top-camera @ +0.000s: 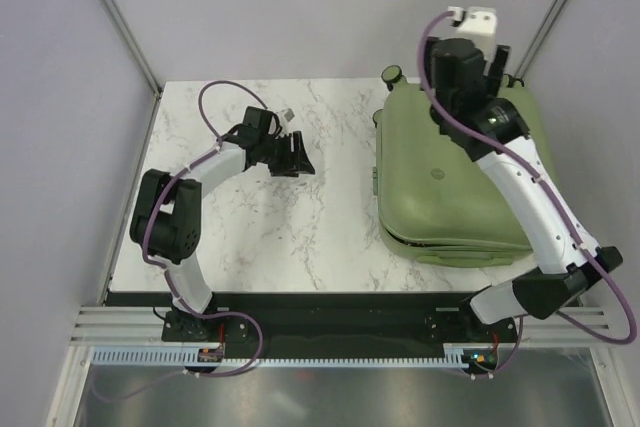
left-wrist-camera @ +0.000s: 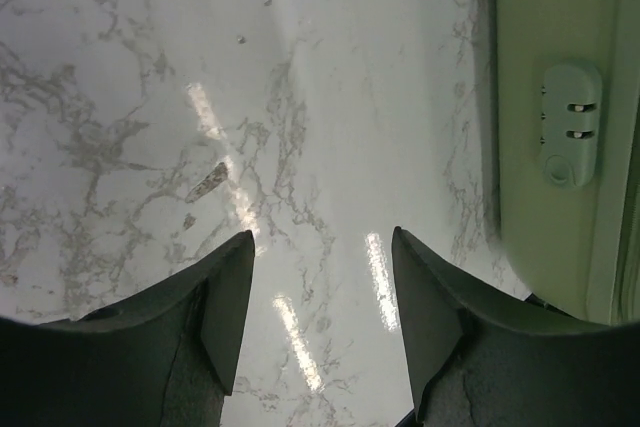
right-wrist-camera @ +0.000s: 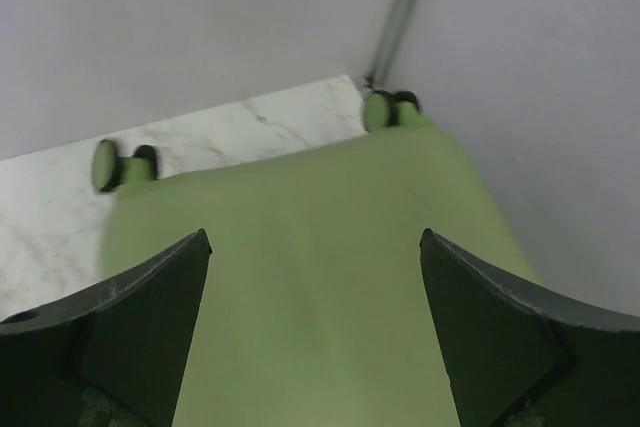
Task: Pack the luggage
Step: Move the luggage to the center of the board.
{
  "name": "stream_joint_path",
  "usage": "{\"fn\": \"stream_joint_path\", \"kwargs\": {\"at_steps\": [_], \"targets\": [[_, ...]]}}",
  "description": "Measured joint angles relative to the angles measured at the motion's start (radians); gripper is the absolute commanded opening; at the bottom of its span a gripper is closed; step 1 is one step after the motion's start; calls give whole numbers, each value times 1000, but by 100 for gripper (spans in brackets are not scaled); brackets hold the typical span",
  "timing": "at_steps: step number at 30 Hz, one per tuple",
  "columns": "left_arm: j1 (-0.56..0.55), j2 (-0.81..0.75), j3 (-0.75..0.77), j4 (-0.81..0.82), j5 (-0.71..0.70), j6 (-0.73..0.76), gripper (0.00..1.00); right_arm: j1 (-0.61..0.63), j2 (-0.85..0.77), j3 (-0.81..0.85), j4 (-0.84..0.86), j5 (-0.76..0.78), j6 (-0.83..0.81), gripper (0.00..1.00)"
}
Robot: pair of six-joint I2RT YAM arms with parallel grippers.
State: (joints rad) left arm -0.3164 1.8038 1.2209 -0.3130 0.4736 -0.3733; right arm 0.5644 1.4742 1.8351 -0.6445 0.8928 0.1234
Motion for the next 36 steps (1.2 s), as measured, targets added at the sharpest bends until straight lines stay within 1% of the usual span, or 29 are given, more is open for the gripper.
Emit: {"fn": "stream_joint_path", "kwargs": {"at_steps": [2,4,8,11,14,19,28,36], "targets": [[-30,1,29,-2,-3,0,64,-172,-50,-96,0,-60,42,93],[-64,6,70,-6,-5,0,64,-335,-92,-188,6,-158,82,93],[-127,32,159,-9,-9,0,64,-615,-141,-323,-3,-302,150,93],[-165,65,225,-20,-11,0,64,-756,-151,-374,-3,-385,191,92],[-194,105,272,-26,-10,0,64,-857,-151,-408,2,-460,230,91],[-224,184,328,-50,3,-1,64,-985,-151,-470,21,-564,275,91],[-236,282,406,-56,99,-7,64,-1065,-151,-599,99,-676,364,90],[-237,339,421,-15,188,-56,64,-1109,-151,-687,188,-686,410,90]]}}
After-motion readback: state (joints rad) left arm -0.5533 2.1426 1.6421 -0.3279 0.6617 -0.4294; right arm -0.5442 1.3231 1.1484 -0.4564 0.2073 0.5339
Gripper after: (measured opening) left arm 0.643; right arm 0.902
